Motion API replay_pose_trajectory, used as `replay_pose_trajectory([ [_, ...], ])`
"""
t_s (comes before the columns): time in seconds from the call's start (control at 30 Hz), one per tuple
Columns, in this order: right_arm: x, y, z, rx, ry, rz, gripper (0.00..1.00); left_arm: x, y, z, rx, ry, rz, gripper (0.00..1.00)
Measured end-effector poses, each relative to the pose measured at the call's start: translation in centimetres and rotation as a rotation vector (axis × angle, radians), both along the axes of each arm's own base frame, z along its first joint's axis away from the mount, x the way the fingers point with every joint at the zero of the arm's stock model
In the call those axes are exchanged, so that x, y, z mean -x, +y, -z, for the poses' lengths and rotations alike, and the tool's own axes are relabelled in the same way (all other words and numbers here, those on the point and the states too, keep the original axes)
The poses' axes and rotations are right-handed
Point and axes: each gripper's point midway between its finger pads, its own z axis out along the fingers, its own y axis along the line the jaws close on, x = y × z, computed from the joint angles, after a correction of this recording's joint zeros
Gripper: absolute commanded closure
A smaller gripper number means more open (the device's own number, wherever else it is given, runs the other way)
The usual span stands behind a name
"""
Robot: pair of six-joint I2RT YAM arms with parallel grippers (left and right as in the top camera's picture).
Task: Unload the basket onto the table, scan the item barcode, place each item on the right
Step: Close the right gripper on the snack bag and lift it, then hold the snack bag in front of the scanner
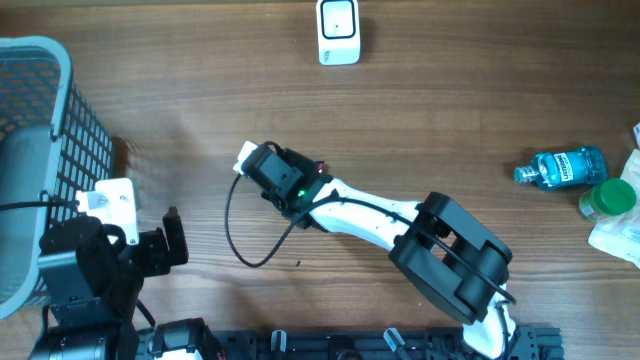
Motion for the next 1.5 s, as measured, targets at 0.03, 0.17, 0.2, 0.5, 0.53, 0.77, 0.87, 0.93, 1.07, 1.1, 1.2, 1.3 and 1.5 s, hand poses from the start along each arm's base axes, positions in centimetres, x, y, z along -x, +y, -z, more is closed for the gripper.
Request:
replay_pose_trajectory([
  [0.03,-0.1,0.3,-0.4,-0.005,-0.005,-0.002,0.69,0.0,0.0,0.0,0.000,0.000,0.000,0.00],
  [0.17,0.2,0.1,-0.2,0.010,0.008,-0.005,0.61,0.0,0.0,0.0,0.000,0.000,0.000,0.00],
  [0.2,0.2,0.1,-0.2,0.011,0.009,-0.006,0.61,0.0,0.0,0.0,0.000,0.000,0.000,0.00],
  [0.5,-0.9,-1.0,-0.1,0.004,0.020,0.020,0.64,0.0,0.0,0.0,0.000,0.000,0.000,0.00],
  [0.53,-1.0,-1.0,0.0,0.001,0.025,0.021,0.64,0.0,0.0,0.0,0.000,0.000,0.000,0.00],
  [0.77,-0.7,-0.8,0.2,-0.028,0.063,0.012,0.65,0.0,0.0,0.0,0.000,0.000,0.000,0.00],
  [0.87,-0.6,-0.8,0.8,-0.028,0.079,0.019,0.69,0.0,0.0,0.0,0.000,0.000,0.000,0.00],
  [0.93,-0.5,-1.0,1.6,-0.017,0.089,0.027,0.73,0.0,0.0,0.0,0.000,0.000,0.000,0.00],
  [1.07,-0.9,-1.3,1.6,-0.012,0.073,0.048,0.84,0.0,0.0,0.0,0.000,0.000,0.000,0.00],
  [1.1,-1.0,-1.3,1.6,-0.012,0.068,0.051,0.86,0.0,0.0,0.0,0.000,0.000,0.000,0.00],
  [1.2,-1.6,-1.3,1.0,-0.016,0.040,0.072,0.95,0.0,0.0,0.0,0.000,0.000,0.000,0.00],
  [1.3,-1.5,-1.6,0.8,-0.049,0.077,0.145,0.96,0.0,0.0,0.0,0.000,0.000,0.000,0.00],
  [1.5,2.5,-1.6,-3.4,-0.299,0.496,0.296,0.95,0.0,0.0,0.0,0.000,0.000,0.000,0.00],
])
